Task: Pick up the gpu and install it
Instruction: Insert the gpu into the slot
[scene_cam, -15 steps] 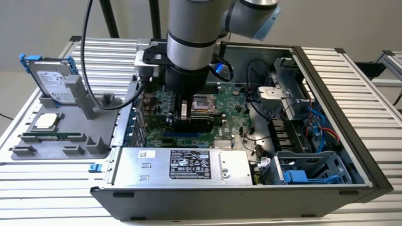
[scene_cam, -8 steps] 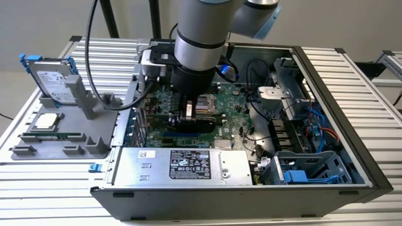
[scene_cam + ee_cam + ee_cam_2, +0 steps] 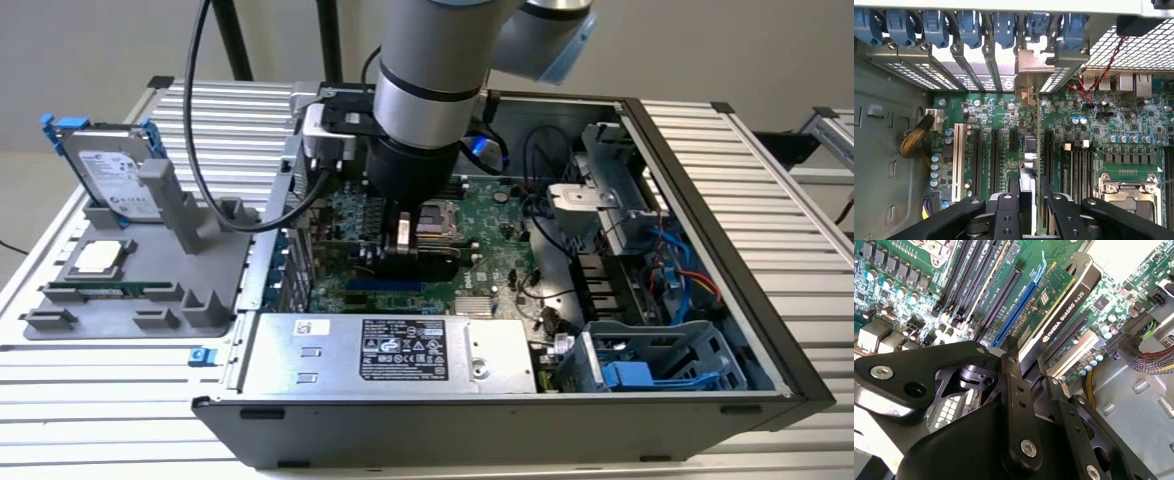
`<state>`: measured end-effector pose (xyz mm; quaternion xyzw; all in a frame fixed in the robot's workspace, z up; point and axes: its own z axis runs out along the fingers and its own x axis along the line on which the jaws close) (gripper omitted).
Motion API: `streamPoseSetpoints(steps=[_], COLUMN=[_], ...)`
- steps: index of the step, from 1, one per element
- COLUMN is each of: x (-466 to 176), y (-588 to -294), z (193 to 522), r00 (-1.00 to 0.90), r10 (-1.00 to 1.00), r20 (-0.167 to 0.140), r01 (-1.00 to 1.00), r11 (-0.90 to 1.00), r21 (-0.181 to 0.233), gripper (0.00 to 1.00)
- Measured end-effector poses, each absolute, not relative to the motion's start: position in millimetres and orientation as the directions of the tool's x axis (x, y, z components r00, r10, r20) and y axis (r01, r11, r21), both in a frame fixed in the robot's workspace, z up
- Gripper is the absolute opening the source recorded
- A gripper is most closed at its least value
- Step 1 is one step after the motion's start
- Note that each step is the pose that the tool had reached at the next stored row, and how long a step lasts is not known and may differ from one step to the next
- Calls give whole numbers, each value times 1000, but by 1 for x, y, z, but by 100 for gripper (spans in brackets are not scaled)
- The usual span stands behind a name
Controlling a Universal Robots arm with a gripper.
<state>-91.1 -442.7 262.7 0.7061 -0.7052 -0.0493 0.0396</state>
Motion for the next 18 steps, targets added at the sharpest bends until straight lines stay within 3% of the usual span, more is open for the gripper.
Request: streamPoseSetpoints(steps=[18], x=[-101], y=[-439], z=[257], r00=[0], r10=[-1000], r20=[-14], r01=[-992], r11=[-1], r21=[125], gripper=[0])
